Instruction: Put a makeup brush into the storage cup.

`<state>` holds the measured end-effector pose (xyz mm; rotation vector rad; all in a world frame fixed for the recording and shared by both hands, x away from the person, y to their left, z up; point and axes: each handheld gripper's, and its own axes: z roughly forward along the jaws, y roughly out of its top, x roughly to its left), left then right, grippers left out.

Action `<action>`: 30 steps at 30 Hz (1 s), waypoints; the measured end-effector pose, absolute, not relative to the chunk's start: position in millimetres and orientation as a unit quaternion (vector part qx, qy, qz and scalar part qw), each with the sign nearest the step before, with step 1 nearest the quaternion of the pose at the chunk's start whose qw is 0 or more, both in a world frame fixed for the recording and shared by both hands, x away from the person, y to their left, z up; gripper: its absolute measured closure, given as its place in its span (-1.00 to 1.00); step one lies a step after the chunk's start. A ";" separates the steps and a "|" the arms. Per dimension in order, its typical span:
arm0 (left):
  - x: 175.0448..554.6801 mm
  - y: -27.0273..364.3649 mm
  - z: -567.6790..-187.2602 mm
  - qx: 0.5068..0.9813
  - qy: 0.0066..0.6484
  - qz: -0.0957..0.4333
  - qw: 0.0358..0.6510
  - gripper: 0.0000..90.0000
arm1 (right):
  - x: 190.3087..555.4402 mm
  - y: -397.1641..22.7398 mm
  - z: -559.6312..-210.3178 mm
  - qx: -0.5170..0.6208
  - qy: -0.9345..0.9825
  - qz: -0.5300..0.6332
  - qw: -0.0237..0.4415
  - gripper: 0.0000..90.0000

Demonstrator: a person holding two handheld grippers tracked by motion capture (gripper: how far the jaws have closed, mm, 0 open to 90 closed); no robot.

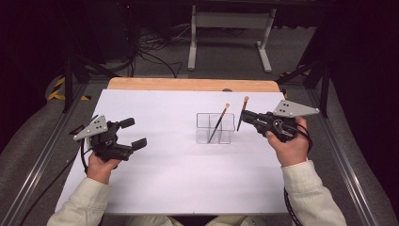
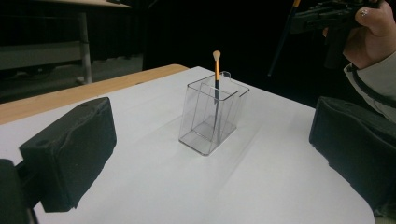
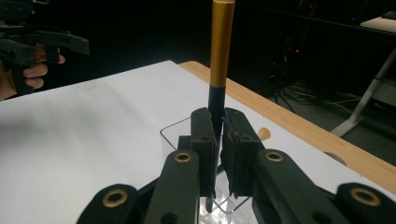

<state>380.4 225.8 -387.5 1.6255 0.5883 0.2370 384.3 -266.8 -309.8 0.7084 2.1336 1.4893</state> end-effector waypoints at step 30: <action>381.5 227.8 -388.4 0.713 0.262 0.103 0.642 -0.97 | 421.8 -225.8 -306.4 0.254 0.769 0.554 0.190 0.85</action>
